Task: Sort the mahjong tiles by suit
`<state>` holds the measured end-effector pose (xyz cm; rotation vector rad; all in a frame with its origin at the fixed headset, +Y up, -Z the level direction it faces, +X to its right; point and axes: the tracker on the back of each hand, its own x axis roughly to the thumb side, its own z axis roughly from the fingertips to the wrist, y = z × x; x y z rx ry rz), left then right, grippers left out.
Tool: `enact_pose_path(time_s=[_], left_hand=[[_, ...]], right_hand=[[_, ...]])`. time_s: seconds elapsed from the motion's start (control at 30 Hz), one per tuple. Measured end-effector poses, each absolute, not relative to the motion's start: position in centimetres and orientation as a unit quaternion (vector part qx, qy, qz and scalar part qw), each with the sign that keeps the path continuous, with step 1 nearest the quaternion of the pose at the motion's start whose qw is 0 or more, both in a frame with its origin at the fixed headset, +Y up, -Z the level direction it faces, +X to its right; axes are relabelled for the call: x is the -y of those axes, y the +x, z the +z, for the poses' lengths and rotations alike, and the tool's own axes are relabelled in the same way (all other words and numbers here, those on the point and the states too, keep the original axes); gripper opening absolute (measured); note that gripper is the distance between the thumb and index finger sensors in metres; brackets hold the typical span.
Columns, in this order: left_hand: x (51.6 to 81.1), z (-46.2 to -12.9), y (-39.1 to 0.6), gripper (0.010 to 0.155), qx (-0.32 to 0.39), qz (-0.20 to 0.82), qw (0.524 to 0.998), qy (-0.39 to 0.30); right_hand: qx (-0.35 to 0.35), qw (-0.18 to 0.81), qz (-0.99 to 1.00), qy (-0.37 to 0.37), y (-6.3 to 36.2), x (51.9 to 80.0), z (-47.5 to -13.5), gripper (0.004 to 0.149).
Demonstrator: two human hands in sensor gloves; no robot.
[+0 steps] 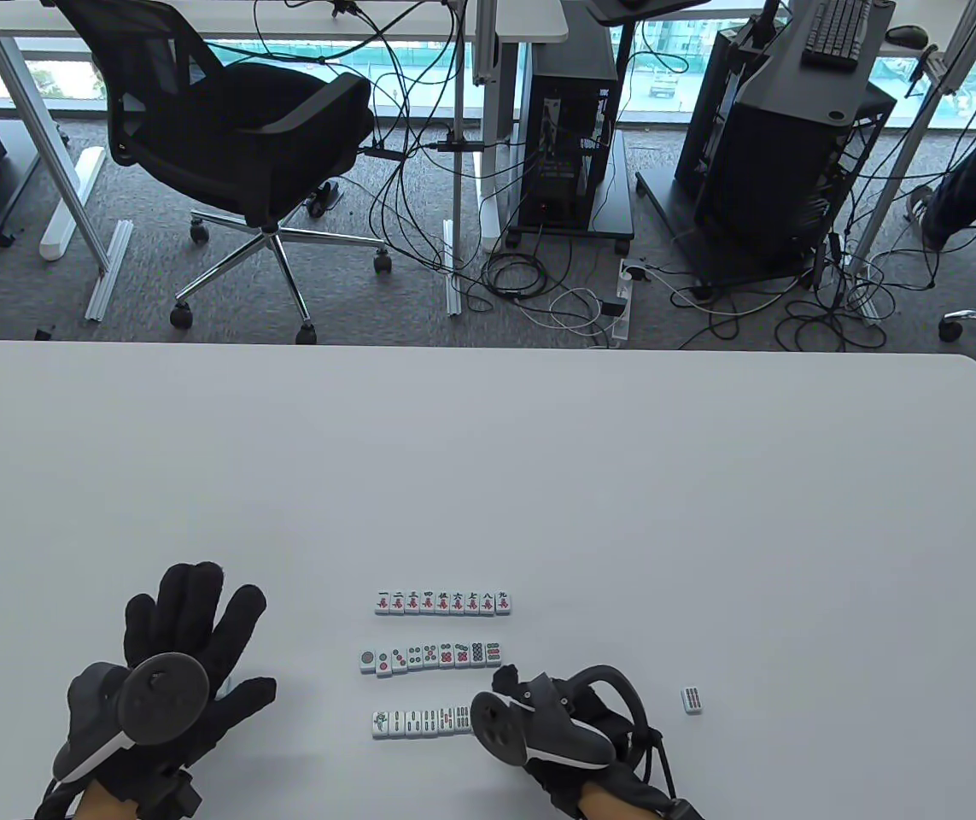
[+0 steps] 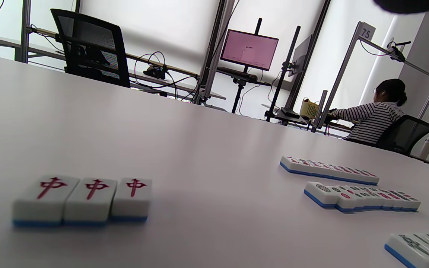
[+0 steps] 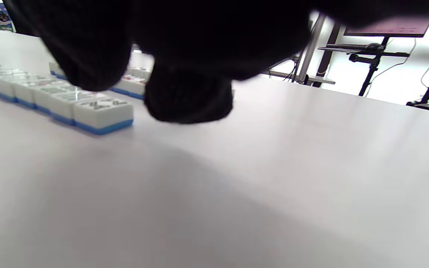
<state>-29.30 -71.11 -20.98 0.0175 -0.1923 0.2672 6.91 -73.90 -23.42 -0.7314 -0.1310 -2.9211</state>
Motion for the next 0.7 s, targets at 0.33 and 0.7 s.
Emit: enact_pose_path(time_s=[0.33, 0.7], left_hand=[[71.2, -21.0, -29.1, 0.086, 0.097, 0.126, 0.987, 0.004], [71.4, -21.1, -28.9, 0.086, 0.096, 0.120, 0.988, -0.005]], right_hand=[[0.067, 0.114, -0.989, -0.064, 18.3, 71.7, -25.0, 0.063], [0.126, 0.157, -0.979, -0.030, 21.6, 75.7, -24.7, 0.067]])
